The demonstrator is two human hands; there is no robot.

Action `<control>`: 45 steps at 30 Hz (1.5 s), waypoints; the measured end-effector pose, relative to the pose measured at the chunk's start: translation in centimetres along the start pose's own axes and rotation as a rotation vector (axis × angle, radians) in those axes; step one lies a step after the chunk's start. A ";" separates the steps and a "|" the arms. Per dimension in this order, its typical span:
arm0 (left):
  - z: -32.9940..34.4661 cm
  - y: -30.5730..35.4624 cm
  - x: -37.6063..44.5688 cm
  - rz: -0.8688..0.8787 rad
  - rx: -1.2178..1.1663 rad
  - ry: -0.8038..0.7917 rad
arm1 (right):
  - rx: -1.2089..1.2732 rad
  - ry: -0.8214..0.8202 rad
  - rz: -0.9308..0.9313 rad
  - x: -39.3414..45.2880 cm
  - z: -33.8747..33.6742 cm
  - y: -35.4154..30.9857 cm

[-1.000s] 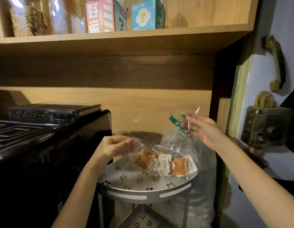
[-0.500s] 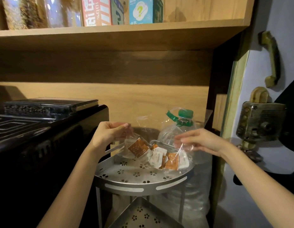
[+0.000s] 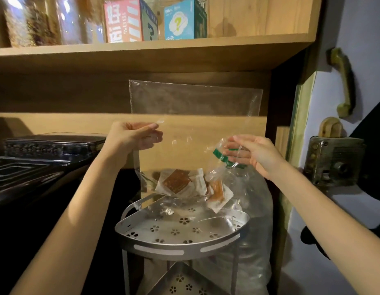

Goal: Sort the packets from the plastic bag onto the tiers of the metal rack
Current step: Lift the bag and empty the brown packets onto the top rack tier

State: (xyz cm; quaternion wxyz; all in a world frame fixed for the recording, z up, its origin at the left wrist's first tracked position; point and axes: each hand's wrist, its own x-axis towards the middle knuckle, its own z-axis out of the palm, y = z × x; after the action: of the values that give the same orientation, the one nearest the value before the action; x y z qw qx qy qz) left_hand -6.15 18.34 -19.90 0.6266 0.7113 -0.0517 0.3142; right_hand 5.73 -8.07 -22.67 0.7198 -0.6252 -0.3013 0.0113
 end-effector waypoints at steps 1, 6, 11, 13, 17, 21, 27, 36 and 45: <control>-0.1 0.3 0.0 0.008 -0.002 0.005 | 0.003 -0.002 -0.006 0.1 0.0 -0.3; -0.2 1.9 0.3 0.041 0.004 0.031 | -0.022 0.006 -0.027 0.4 0.0 -1.2; 0.1 3.4 0.8 0.120 0.053 0.029 | 0.008 0.038 -0.032 0.9 0.0 -2.4; 0.3 4.1 1.1 0.170 0.076 0.026 | -0.007 0.060 -0.061 1.2 0.1 -3.1; 0.7 5.6 1.7 0.253 0.064 0.039 | 0.005 0.090 -0.131 1.7 0.6 -4.6; 1.0 6.6 2.0 0.321 0.038 0.032 | 0.005 0.132 -0.148 2.0 0.9 -5.7; 1.1 7.4 2.4 0.390 0.011 0.031 | 0.015 0.141 -0.180 1.3 0.4 -7.8; 0.8 3.6 1.2 0.013 0.260 -0.512 | 0.075 0.128 -0.066 -1.1 -2.8 -10.1; 3.2 0.8 -2.5 -0.249 -0.212 -0.551 | -0.227 0.155 0.401 -6.2 -6.4 -7.4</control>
State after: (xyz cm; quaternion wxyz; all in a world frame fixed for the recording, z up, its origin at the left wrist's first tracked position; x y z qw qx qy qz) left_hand -7.26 14.42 -20.56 0.6934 0.7012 -0.1645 0.0234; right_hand 0.82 -17.87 -18.76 0.6493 -0.7484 -0.1146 0.0720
